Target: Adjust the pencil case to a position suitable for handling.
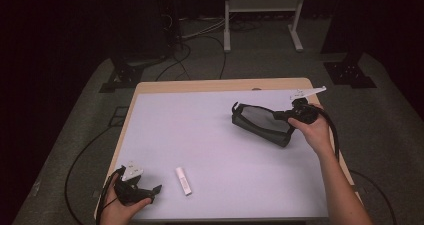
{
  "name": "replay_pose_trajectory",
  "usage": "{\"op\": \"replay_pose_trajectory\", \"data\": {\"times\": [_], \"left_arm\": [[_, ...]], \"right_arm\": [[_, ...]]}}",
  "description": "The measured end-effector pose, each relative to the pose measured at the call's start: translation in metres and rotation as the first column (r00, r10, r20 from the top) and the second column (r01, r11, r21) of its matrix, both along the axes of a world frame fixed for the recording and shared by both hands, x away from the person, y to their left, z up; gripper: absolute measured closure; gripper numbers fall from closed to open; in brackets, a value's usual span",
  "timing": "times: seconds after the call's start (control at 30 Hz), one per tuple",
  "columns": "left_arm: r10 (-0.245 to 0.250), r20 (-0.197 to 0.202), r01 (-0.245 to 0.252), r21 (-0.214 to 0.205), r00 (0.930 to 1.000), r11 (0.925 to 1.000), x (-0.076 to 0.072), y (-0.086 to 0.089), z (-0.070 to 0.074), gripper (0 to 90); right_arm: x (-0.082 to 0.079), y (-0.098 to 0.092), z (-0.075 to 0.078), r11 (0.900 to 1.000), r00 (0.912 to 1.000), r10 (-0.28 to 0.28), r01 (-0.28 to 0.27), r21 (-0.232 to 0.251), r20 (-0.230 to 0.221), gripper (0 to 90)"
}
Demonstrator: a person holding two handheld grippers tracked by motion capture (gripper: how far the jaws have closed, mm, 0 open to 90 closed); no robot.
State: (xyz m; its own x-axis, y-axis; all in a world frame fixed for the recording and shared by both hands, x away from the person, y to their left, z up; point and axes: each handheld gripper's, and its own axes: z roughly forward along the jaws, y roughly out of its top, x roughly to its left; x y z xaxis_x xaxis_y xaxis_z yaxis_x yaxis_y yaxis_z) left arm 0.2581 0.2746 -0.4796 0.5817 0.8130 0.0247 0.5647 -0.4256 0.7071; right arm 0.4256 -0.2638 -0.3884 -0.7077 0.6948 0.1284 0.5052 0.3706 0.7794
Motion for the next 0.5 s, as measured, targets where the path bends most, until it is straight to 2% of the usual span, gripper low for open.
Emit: {"op": "replay_pose_trajectory", "data": {"times": [0.17, 0.5], "left_arm": [[0.0, 0.0, 0.0, 0.0, 1.0, 1.0, 0.0, 0.0, 0.0, 0.5], [-0.002, 0.0, 0.002, 0.003, 1.0, 1.0, 0.0, 0.0, 0.0, 0.5]], "right_arm": [[-0.014, 0.007, 0.002, 0.9999, 0.9999, 0.015, -0.015, -0.005, 0.0, 87.9], [-0.036, 0.018, 0.003, 0.9999, 0.9999, 0.011, -0.011, -0.004, -0.004, 87.9]]}}
